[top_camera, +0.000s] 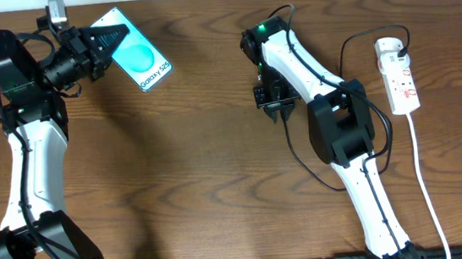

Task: Plug charger to phone and switch on socket

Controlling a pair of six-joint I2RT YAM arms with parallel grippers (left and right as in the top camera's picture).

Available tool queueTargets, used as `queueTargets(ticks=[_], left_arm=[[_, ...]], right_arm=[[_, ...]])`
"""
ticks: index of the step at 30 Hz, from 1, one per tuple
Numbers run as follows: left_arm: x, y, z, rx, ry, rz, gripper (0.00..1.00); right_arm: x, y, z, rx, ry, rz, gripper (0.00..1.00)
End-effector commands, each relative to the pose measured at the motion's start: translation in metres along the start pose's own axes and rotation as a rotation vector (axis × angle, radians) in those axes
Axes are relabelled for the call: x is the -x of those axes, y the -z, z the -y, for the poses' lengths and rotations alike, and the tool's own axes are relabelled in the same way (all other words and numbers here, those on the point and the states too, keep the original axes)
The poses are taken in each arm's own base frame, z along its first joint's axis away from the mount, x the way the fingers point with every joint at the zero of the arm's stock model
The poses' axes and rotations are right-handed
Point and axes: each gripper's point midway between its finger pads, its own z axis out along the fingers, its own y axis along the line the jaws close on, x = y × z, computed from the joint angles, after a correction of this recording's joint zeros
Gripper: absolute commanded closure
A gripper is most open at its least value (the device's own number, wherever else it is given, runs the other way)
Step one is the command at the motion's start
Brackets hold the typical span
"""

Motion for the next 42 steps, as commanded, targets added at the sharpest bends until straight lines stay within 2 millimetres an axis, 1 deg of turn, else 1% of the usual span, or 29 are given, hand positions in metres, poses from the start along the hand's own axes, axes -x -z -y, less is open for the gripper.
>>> queueTargets(ticks=[1, 3, 4, 7, 11, 15, 19, 24, 30, 32, 33, 39, 42], left_arm=[[0.001, 0.000, 0.006, -0.011, -0.015, -0.006, 0.93], [0.001, 0.000, 0.006, -0.011, -0.015, -0.007, 0.93], [0.001, 0.000, 0.006, -0.011, -0.015, -0.007, 0.93], [0.001, 0.000, 0.006, -0.011, -0.015, -0.007, 0.93], [0.001, 0.000, 0.006, -0.011, -0.015, -0.007, 0.93], [0.001, 0.000, 0.006, -0.011, -0.015, -0.007, 0.93], [0.001, 0.000, 0.006, -0.011, -0.015, -0.007, 0.93], [0.000, 0.000, 0.007, -0.013, -0.015, -0.012, 0.93], [-0.001, 0.000, 0.007, -0.014, -0.015, -0.014, 0.93], [-0.001, 0.000, 0.007, -0.014, -0.015, -0.014, 0.93], [-0.001, 0.000, 0.007, -0.015, -0.015, -0.014, 0.93], [-0.001, 0.000, 0.007, -0.016, -0.023, -0.016, 0.93], [-0.001, 0.000, 0.007, -0.016, -0.027, -0.016, 0.93]], right_arm=[[0.001, -0.009, -0.002, -0.007, 0.003, -0.013, 0.68], [0.001, -0.009, -0.002, -0.004, 0.003, -0.014, 0.67], [0.001, -0.009, -0.002, -0.004, 0.003, -0.014, 0.64], [0.001, -0.009, -0.003, 0.001, 0.003, -0.015, 0.62], [0.000, -0.009, -0.005, 0.010, 0.004, -0.019, 0.53], [-0.003, -0.009, -0.004, 0.006, 0.005, -0.031, 0.52], [-0.012, -0.008, -0.004, 0.012, -0.001, -0.069, 0.55], [-0.018, -0.008, -0.005, 0.020, -0.015, -0.096, 0.58], [-0.020, -0.007, -0.004, 0.015, -0.026, -0.107, 0.59], [-0.019, -0.007, -0.003, 0.013, -0.026, -0.101, 0.62], [-0.016, -0.008, 0.003, -0.026, -0.058, -0.084, 0.62], [-0.008, -0.004, 0.007, -0.054, -0.086, -0.034, 0.55], [-0.010, -0.004, 0.008, -0.059, -0.078, -0.039, 0.55]])
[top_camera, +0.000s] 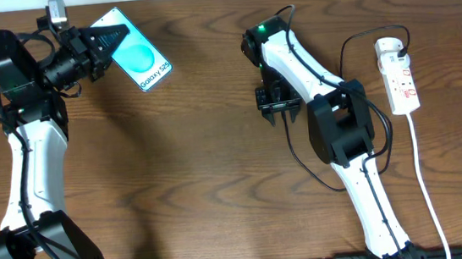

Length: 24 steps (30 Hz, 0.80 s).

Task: Plug charger to phone and switch on socket

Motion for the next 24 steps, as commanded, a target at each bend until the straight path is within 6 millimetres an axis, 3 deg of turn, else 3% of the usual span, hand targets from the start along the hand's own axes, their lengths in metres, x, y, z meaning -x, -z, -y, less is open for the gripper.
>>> queueTargets(ticks=[1, 5, 8, 15, 16, 20, 24], left_arm=[[-0.001, 0.000, 0.007, -0.016, -0.031, -0.015, 0.93], [-0.001, 0.000, 0.007, -0.015, -0.030, -0.015, 0.93], [-0.001, 0.000, 0.007, -0.015, -0.031, -0.015, 0.93], [-0.001, 0.000, 0.007, -0.015, -0.038, -0.015, 0.93], [-0.001, 0.000, 0.007, -0.015, -0.038, -0.015, 0.92], [-0.001, 0.000, 0.007, -0.015, -0.041, -0.015, 0.93], [-0.002, 0.000, 0.008, -0.018, -0.041, -0.020, 0.93]], right_arm=[[-0.001, -0.003, 0.003, -0.033, -0.013, -0.003, 0.55], [-0.007, 0.007, 0.007, -0.050, -0.005, 0.009, 0.55], [-0.010, 0.035, 0.005, -0.018, 0.000, 0.087, 0.54], [-0.013, 0.153, 0.017, 0.086, -0.027, 0.502, 0.52], [-0.013, 0.162, 0.017, 0.091, -0.029, 0.538, 0.50], [-0.016, 0.162, 0.014, 0.087, -0.044, 0.550, 0.50], [-0.014, 0.128, 0.009, -0.013, -0.061, 0.524, 0.50]])
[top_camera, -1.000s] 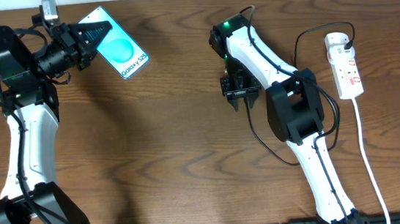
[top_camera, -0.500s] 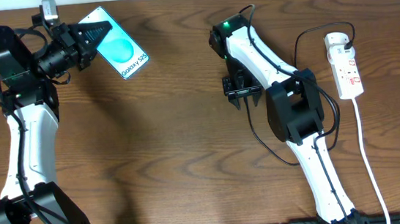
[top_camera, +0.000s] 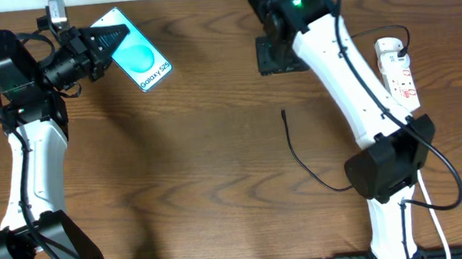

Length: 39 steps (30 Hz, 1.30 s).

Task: Plug charger to phone and switch on socket

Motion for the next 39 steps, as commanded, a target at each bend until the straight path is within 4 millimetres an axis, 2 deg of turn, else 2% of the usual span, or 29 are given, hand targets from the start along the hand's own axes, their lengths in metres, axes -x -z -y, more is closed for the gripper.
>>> queueTargets(ticks=[1, 5, 10, 18, 22, 26, 32, 39], left_arm=[[-0.002, 0.000, 0.008, -0.019, -0.037, -0.020, 0.93], [-0.002, 0.000, 0.008, -0.019, -0.038, -0.021, 0.93], [-0.002, 0.000, 0.008, -0.019, -0.044, -0.021, 0.93], [-0.002, 0.000, 0.008, -0.019, -0.044, -0.021, 0.93], [-0.002, 0.000, 0.008, -0.019, -0.044, -0.021, 0.93], [-0.002, 0.000, 0.008, -0.019, -0.044, -0.021, 0.93], [-0.002, 0.000, 0.008, -0.019, -0.046, -0.020, 0.93], [-0.002, 0.000, 0.008, -0.019, -0.046, -0.021, 0.93]], right_arm=[[-0.032, -0.042, 0.003, -0.156, -0.003, -0.089, 0.51], [-0.053, -0.060, -0.001, -0.187, 0.025, -0.089, 0.51], [-0.071, -0.067, -0.004, -0.123, 0.018, -0.065, 0.50], [-0.081, -0.082, 0.004, -0.113, -0.101, -0.089, 0.51], [-0.092, -0.092, -0.004, 0.004, -0.190, -0.185, 0.53], [-0.094, -0.098, -0.005, 0.075, -0.235, -0.235, 0.55], [-0.093, -0.101, 0.004, 0.092, -0.184, -0.256, 0.55], [-0.101, -0.112, 0.003, 0.102, -0.139, -0.306, 0.61]])
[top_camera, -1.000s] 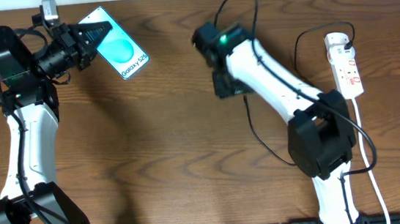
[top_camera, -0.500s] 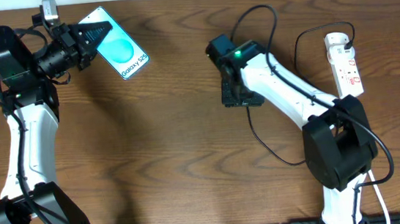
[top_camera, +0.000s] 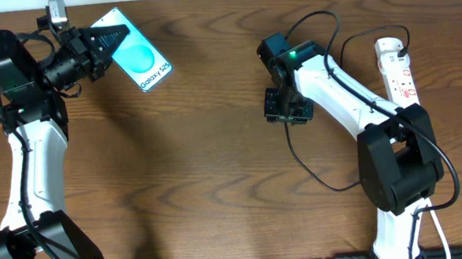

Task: Plug charger to phone and switch on socket

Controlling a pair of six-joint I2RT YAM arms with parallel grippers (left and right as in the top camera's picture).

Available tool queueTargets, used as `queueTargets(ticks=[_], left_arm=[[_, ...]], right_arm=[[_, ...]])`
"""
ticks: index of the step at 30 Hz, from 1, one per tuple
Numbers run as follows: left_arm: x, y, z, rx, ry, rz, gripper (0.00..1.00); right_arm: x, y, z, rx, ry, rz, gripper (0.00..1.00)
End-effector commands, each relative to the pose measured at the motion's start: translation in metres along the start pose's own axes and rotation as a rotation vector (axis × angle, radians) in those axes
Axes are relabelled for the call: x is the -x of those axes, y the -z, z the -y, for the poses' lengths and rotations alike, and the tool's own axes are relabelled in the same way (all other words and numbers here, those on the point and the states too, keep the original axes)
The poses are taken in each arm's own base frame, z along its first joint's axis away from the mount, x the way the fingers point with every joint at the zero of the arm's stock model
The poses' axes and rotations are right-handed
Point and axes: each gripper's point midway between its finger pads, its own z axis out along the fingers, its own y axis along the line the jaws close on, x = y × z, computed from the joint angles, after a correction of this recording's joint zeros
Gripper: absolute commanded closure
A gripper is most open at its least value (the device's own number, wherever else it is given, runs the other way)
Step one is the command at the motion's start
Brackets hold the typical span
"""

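A phone with a teal screen lies at the far left of the wooden table. My left gripper is at its upper end, its fingers closed on the phone's edge. The black charger cable runs from the white socket strip in a loop across the table. Its free plug end is hidden under my right gripper, which points down at the table mid-right. Whether those jaws hold the plug does not show from above.
The socket strip's white lead runs down the right edge toward the front. The right arm's own cables arch over its elbow. A black rail lines the front edge. Bare wood lies between phone and cable.
My right gripper was up near the table's back edge with the cable's plug end lying bare on the wood. Now it is down over that plug end. The left arm and phone are unchanged.
At the two oldest moments my right gripper hovered over the cable's plug end mid-table. Then it was far back and the plug lay free at the same spot. Now it covers the plug again. The left gripper stayed on the phone throughout.
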Motion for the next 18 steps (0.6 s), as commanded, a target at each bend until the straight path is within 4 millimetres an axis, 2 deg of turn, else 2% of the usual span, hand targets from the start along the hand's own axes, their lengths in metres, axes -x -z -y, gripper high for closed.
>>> queueTargets(ticks=[1, 7, 12, 18], left_arm=[[-0.001, 0.000, 0.007, -0.017, -0.039, -0.017, 0.93], [-0.001, 0.000, 0.007, -0.017, -0.046, -0.017, 0.93], [-0.001, 0.000, 0.007, -0.017, -0.057, -0.016, 0.93], [0.000, 0.000, 0.007, -0.013, -0.057, -0.010, 0.93]], right_arm=[[-0.003, -0.012, 0.005, -0.003, 0.028, -0.050, 0.62], [0.000, -0.017, 0.015, 0.003, 0.045, -0.080, 0.63], [0.005, -0.017, 0.018, 0.010, 0.082, -0.071, 0.59], [0.004, -0.031, 0.018, 0.011, 0.106, -0.102, 0.59]])
